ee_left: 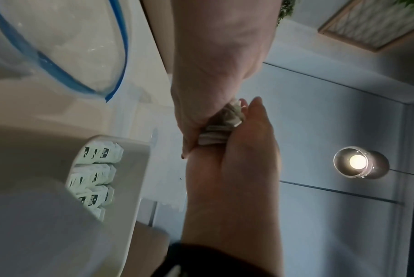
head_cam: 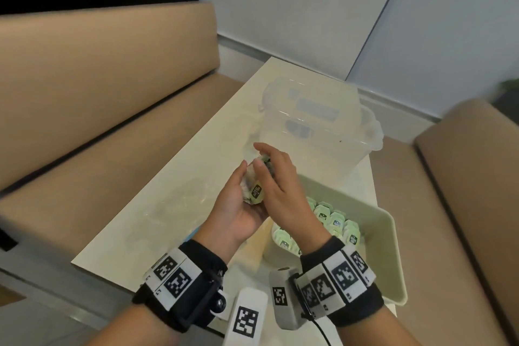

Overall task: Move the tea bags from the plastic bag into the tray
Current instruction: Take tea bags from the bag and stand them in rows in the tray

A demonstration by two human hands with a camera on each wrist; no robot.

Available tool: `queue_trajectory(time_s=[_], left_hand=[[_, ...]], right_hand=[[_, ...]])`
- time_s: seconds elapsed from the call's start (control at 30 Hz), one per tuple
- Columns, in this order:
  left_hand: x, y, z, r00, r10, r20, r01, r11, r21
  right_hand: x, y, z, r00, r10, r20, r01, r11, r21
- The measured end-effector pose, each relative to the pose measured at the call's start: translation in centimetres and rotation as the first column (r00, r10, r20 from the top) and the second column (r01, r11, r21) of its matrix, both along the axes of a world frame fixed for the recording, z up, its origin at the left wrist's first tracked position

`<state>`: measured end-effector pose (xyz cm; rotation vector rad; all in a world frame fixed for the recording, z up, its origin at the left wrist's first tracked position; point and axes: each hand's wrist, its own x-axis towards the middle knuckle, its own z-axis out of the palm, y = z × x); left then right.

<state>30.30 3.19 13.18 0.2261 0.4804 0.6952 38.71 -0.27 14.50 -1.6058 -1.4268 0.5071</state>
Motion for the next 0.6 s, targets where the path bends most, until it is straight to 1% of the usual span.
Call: queue_trajectory(time_s=[0.07, 0.2, 0.27, 0.33, 0.4, 0.43, 0.53, 0.6], left_hand=[[0.1, 0.0, -0.1, 1.000, -0.004, 0.025, 0.004, 1.000, -0.005], [0.4, -0.4, -0.5, 0.995, 0.019, 0.099, -0.017, 1.000, -0.017], [0.6, -0.5, -0.7, 0.990, 0.027, 0.137, -0.022, 0.999, -0.034], [0.8, -0.4, -0.8, 0.986, 0.034, 0.166, -0.026, 0.998, -0.051], [1.0, -0.3, -1.1, 0.984, 0.039, 0.174, -0.029, 0.998, -0.056], [1.1, -0.1, -1.2, 0.982, 0.044, 0.181, -0.034, 0.998, -0.059], [1.1, 0.3, -1.5, 0.971, 0.081, 0.224, -0.059, 0.993, -0.104], [1.1, 0.6, -1.8, 0.963, 0.114, 0.245, -0.081, 0.987, -0.138]], right_hand=[[0.2, 0.1, -0.5, 0.999, -0.035, -0.012, 0.035, 0.998, 0.043], [0.3, 0.3, -1.6, 0.980, -0.087, -0.177, 0.119, 0.977, 0.177], [0.2, 0.3, -1.7, 0.969, -0.101, -0.225, 0.158, 0.955, 0.252], [0.1, 0.4, -1.8, 0.962, -0.119, -0.245, 0.189, 0.939, 0.288], [0.1, 0.5, -1.9, 0.964, -0.139, -0.226, 0.201, 0.938, 0.281], [0.2, 0.5, -1.9, 0.961, -0.136, -0.241, 0.200, 0.944, 0.261], [0.6, 0.5, -1.7, 0.921, -0.113, -0.373, 0.196, 0.962, 0.192], [0.7, 0.5, -1.5, 0.888, -0.109, -0.447, 0.214, 0.958, 0.191]])
